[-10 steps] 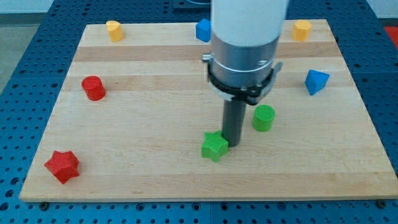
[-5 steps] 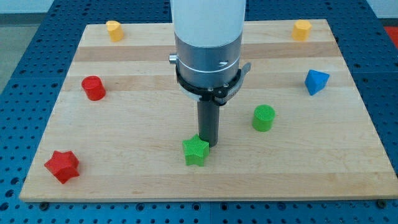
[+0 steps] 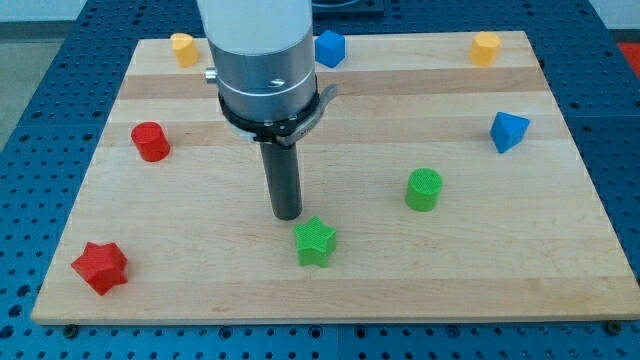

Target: Slide the green star to the bottom center of the board

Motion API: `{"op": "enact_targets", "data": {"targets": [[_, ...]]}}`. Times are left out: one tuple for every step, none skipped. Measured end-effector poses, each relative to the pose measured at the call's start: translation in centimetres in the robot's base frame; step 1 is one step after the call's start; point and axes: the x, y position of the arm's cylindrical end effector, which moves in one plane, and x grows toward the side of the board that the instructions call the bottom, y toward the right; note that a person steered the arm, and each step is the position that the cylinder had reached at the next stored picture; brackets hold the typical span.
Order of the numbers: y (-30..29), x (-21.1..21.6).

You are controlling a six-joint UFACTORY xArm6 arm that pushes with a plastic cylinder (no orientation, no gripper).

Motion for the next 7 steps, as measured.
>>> {"op": "enact_targets", "data": {"targets": [[0.0, 0.0], [0.0, 0.5], [0.1, 0.9], [0.8, 0.9], [1.4, 1.2], [1.8, 1.9], [2.4, 2.5]]}}
